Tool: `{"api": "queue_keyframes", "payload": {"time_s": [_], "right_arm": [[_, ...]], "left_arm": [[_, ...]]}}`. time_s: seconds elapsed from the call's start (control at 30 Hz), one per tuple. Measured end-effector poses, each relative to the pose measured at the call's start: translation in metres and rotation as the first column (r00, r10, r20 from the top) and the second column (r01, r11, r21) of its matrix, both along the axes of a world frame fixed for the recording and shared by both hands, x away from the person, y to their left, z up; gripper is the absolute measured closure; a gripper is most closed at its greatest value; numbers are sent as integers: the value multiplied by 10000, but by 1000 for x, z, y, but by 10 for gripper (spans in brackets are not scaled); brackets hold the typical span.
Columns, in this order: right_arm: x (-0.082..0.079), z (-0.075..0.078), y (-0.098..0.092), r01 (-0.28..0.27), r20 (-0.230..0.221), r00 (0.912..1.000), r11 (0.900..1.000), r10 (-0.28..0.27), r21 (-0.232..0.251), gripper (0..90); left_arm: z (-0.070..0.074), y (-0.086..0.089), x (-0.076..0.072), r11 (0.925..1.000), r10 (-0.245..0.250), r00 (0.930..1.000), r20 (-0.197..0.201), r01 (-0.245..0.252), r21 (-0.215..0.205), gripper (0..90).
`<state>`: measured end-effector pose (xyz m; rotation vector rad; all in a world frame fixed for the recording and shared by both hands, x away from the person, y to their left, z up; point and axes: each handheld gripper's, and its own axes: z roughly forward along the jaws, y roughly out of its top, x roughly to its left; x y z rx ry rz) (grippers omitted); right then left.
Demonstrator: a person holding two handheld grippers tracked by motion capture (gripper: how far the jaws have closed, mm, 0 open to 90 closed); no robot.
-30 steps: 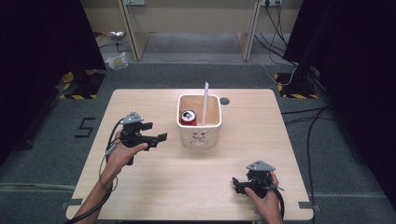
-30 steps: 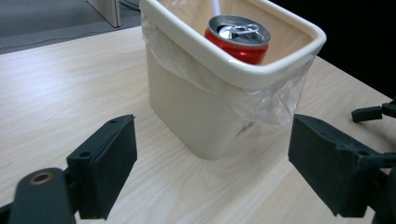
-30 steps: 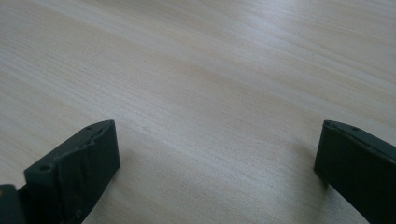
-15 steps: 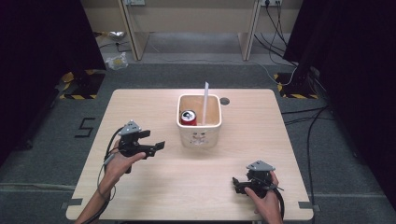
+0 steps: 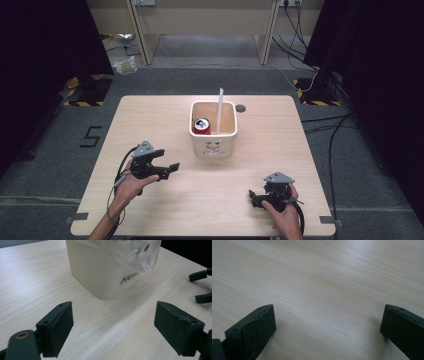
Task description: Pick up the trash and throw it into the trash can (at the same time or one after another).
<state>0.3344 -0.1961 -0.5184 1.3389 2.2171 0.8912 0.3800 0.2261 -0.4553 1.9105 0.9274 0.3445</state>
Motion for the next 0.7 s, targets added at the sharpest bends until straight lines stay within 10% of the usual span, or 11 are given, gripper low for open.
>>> {"api": "queue_keyframes", "payload": {"time_s": [0.7], "right_arm": [[0,0,0,12,1,10000,10000,-12,1,2]], "left_arm": [[-39,3,-17,9974,-6,9994,-359,32,716,154]]}}
